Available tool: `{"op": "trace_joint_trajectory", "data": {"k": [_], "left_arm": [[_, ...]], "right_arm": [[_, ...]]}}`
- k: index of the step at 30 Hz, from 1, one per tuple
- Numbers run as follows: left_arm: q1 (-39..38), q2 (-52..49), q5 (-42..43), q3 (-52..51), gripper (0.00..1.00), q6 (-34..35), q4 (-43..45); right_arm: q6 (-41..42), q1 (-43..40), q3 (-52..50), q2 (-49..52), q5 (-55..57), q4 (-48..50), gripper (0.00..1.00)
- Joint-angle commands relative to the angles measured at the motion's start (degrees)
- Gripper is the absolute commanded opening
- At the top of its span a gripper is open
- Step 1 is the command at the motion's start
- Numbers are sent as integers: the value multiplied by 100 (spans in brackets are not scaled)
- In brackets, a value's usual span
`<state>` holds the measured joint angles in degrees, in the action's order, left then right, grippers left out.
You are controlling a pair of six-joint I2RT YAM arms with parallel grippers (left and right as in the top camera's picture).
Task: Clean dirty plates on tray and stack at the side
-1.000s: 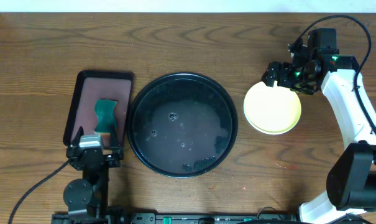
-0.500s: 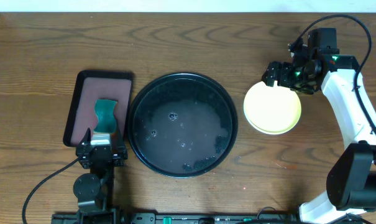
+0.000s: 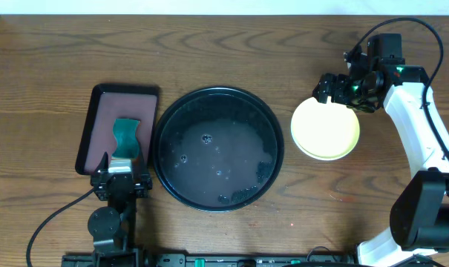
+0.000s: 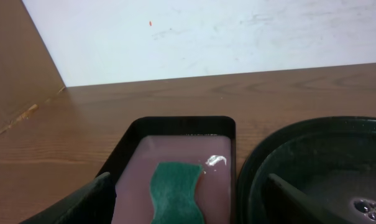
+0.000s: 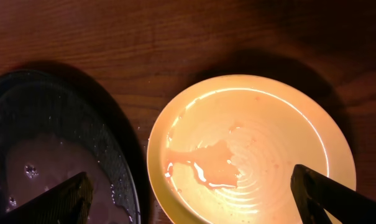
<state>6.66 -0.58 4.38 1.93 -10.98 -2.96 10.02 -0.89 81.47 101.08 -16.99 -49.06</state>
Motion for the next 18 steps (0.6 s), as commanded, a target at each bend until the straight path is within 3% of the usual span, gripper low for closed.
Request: {"op": "trace_joint_trajectory", "data": {"k": [1, 11, 14, 18], "left_arm": [[24, 28, 57, -170, 76, -79, -57], [24, 28, 57, -170, 76, -79, -57], [24, 28, 57, -170, 76, -79, -57], [24, 28, 57, -170, 76, -79, -57]], "right_arm": [[20, 17, 81, -122, -37, 0, 99], [-22, 20, 76, -170, 501, -33, 99], [-186, 72, -140, -485, 645, 531, 99], [-1224, 439, -1008, -1377, 656, 1825, 99]]}}
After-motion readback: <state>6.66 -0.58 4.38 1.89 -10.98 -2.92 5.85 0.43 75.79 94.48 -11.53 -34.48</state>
